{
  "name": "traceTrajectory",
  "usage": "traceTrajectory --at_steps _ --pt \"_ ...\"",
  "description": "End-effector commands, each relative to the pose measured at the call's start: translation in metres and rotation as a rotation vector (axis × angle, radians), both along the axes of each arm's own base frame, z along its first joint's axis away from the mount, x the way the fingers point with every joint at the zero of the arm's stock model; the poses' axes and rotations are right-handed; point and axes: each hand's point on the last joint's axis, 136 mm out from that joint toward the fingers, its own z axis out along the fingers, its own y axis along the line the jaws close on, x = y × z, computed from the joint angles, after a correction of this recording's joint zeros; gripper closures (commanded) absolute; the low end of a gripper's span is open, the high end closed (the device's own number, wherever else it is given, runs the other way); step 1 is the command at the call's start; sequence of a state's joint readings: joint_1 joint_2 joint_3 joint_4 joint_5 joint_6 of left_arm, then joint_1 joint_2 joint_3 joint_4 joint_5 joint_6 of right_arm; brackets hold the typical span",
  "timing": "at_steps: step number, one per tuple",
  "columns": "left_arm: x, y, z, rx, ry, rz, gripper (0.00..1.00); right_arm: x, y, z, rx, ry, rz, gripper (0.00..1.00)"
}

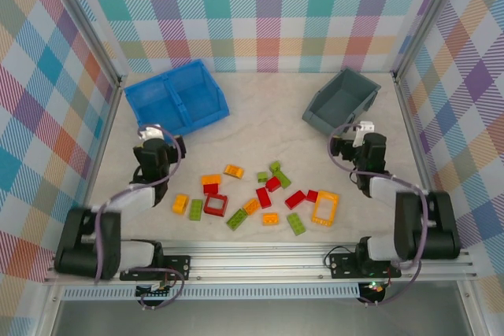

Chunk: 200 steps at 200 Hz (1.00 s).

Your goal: Sort the legos into containers by color

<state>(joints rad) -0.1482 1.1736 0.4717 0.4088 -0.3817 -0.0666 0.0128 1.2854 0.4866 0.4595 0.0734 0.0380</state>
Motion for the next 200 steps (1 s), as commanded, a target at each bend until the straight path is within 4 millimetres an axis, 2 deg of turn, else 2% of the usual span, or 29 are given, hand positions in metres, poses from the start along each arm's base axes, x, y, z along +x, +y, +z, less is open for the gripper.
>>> traceTrajectory --at_steps 1,33,39,49,57,71,77,88,102,109,124,156,200 --pt "-0.037 0.003 0.062 -0.009 -0.065 0.092 0.00 -0.012 -0.008 0.087 0.011 -0.126 -0.082 0.00" --pt "-0.083 -0.003 0.139 -0.046 -0.140 0.114 0.00 -0.056 -0.003 0.205 0.090 -0.288 -0.081 0.00" --pt "-0.089 -0.005 0.146 -0.035 -0.109 0.112 0.00 -0.066 -0.002 0.224 0.127 -0.300 -0.083 0.00" --pt "-0.091 -0.006 0.164 -0.053 -0.068 0.118 0.00 -0.079 -0.003 0.247 0.238 -0.276 -0.121 0.00" --pt "-0.090 -0.011 0.171 -0.093 -0.007 0.120 0.00 -0.087 -0.001 0.249 0.337 -0.194 -0.151 0.00" --pt "-0.081 -0.040 0.164 -0.175 0.155 0.016 0.00 -0.100 -0.004 0.228 0.487 -0.011 -0.265 0.00" --pt "-0.075 -0.047 0.155 -0.222 0.195 0.023 0.00 -0.096 0.006 0.223 0.503 0.018 -0.215 0.00" --pt "-0.066 -0.053 0.137 -0.318 0.285 0.031 0.00 -0.090 0.022 0.213 0.474 0.093 -0.116 0.01" --pt "-0.054 -0.052 0.116 -0.454 0.387 0.053 0.00 -0.089 0.009 0.188 0.453 0.243 -0.239 0.10" --pt "-0.048 -0.052 0.108 -0.489 0.423 0.061 0.01 -0.085 0.006 0.180 0.429 0.287 -0.264 0.11" --pt "-0.033 -0.053 0.101 -0.524 0.444 0.059 0.05 -0.066 0.006 0.164 0.389 0.348 -0.264 0.09" --pt "0.008 -0.047 0.088 -0.504 0.522 0.069 0.07 -0.016 -0.013 0.124 0.341 0.485 -0.354 0.09" --pt "0.054 -0.042 0.065 -0.482 0.576 0.058 0.10 0.049 -0.029 0.062 0.374 0.641 -0.393 0.20"
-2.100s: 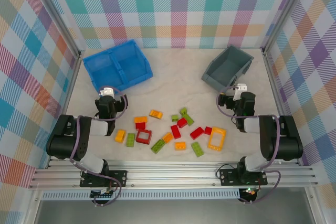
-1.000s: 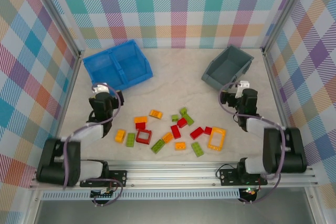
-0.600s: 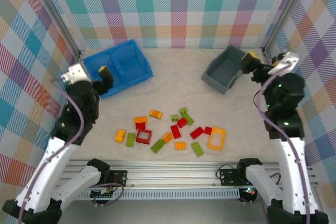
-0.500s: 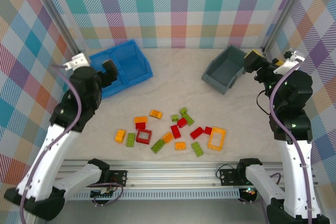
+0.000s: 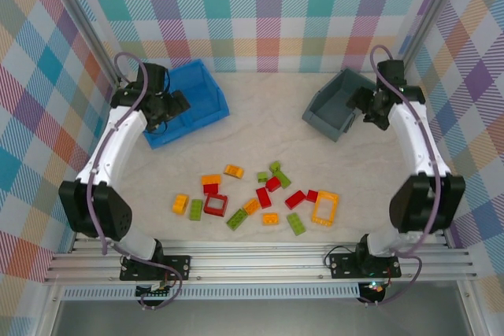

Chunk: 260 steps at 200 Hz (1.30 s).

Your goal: Sort the legos into containers by color

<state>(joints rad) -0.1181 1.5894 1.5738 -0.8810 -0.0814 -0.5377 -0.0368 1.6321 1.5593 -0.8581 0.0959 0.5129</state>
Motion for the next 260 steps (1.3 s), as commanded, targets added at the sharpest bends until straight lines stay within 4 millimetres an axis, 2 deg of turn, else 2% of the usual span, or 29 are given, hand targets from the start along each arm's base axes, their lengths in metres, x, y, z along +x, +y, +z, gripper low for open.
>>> traceTrajectory --at_steps 1,28,56,94,122,141,178,215,226,249,260 --pt "0.015 0.002 -0.006 -0.013 0.019 -0.033 0.10 0.020 -0.006 -0.018 0.027 0.056 -0.008 0.21" --pt "0.042 0.005 -0.030 -0.028 0.073 -0.047 0.15 0.046 -0.009 -0.049 0.038 0.120 -0.003 0.31" --pt "0.061 0.009 -0.052 -0.008 0.116 -0.065 0.18 0.068 -0.008 -0.071 0.044 0.145 0.021 0.39" --pt "0.076 0.016 -0.071 0.046 0.149 -0.084 0.22 0.078 -0.010 -0.091 0.032 0.188 0.032 0.56" --pt "0.087 0.019 -0.078 0.080 0.157 -0.103 0.25 0.079 -0.013 -0.089 -0.018 0.186 0.056 0.74" --pt "0.094 0.020 -0.086 0.103 0.175 -0.121 0.30 0.078 -0.013 -0.086 -0.066 0.191 0.079 0.80" --pt "0.111 0.033 -0.096 0.196 0.188 -0.131 0.34 0.076 -0.007 -0.076 -0.121 0.185 0.122 0.86" --pt "0.132 0.033 -0.104 0.221 0.181 -0.169 0.37 0.074 0.006 -0.070 -0.154 0.183 0.186 0.88" --pt "0.138 0.032 -0.109 0.221 0.177 -0.184 0.47 0.074 0.011 -0.067 -0.152 0.176 0.203 0.89" --pt "0.144 0.022 -0.110 0.181 0.160 -0.220 0.80 0.075 0.022 -0.064 -0.154 0.160 0.251 0.90" --pt "0.145 0.014 -0.108 0.146 0.142 -0.249 0.91 0.076 0.030 -0.062 -0.148 0.151 0.284 0.90"
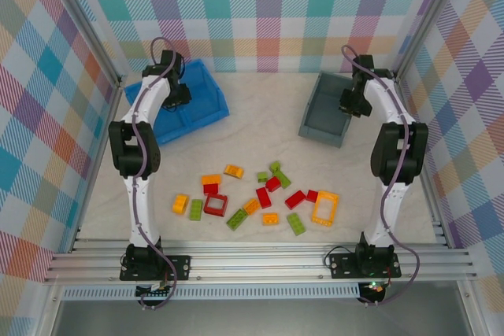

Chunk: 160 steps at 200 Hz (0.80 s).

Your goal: Sort the legos into containers by color

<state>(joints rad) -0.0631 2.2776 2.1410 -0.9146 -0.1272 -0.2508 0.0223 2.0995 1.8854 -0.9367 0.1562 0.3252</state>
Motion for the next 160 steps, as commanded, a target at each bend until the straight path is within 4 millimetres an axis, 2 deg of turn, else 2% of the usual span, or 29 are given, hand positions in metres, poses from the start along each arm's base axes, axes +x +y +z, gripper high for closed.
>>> traceTrajectory --at_steps 1,9,28,65,76,98,143,160 --pt "0.005 -0.008 0.004 -0.060 -0.013 -0.076 0.92 0.004 0.015 0.031 0.003 -0.067 0.091 0.90" --pt "0.006 -0.015 0.006 -0.087 -0.020 -0.098 1.00 0.006 0.021 0.032 0.013 -0.070 0.119 0.91" --pt "0.004 -0.037 0.010 -0.156 -0.025 -0.153 1.00 0.008 0.040 0.031 0.037 -0.068 0.186 0.92" --pt "-0.010 -0.101 0.022 -0.246 -0.038 -0.295 1.00 0.003 0.085 0.026 0.067 -0.056 0.315 0.93" --pt "-0.016 -0.116 0.023 -0.244 -0.031 -0.315 1.00 0.002 0.092 0.024 0.062 -0.050 0.331 0.93" --pt "-0.027 -0.139 0.021 -0.281 -0.027 -0.331 1.00 0.001 0.102 0.019 0.092 -0.047 0.343 0.94" --pt "-0.048 -0.180 0.019 -0.320 -0.010 -0.385 1.00 0.007 0.112 0.022 0.122 -0.067 0.390 0.94" --pt "-0.055 -0.185 0.019 -0.303 -0.009 -0.385 1.00 0.009 0.115 0.017 0.127 -0.056 0.415 0.94"
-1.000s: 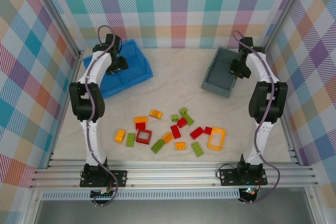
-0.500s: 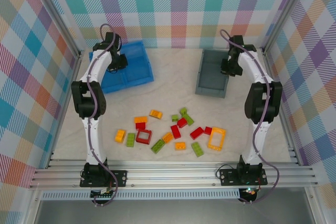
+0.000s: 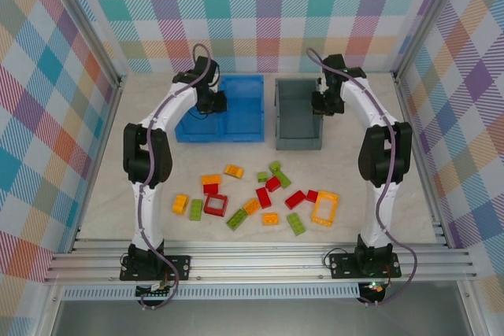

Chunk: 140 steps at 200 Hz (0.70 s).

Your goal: Sort the legos into containers by color

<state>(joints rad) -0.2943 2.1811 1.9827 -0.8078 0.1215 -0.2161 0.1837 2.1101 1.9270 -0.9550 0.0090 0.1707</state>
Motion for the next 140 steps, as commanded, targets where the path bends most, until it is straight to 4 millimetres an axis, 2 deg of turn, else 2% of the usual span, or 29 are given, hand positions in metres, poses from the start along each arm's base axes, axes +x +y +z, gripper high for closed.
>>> traceTrajectory --at_steps 1,26,65,111,140 --pt "-0.016 -0.022 0.014 -0.088 0.012 -0.014 1.00 0.015 0.011 0.009 0.047 -0.044 0.057 0.94" --pt "-0.020 -0.028 0.014 -0.120 0.017 0.001 1.00 0.019 0.002 0.003 -0.006 -0.023 0.025 0.94" --pt "-0.022 -0.039 0.009 -0.133 0.020 0.009 1.00 0.024 0.008 -0.002 0.017 0.001 0.034 0.94" --pt "-0.020 -0.050 0.008 -0.160 0.021 0.006 1.00 0.021 0.016 -0.001 0.032 0.006 0.044 0.93" --pt "-0.022 -0.051 0.010 -0.158 0.021 0.003 1.00 0.021 0.016 0.001 0.034 -0.002 0.038 0.84"
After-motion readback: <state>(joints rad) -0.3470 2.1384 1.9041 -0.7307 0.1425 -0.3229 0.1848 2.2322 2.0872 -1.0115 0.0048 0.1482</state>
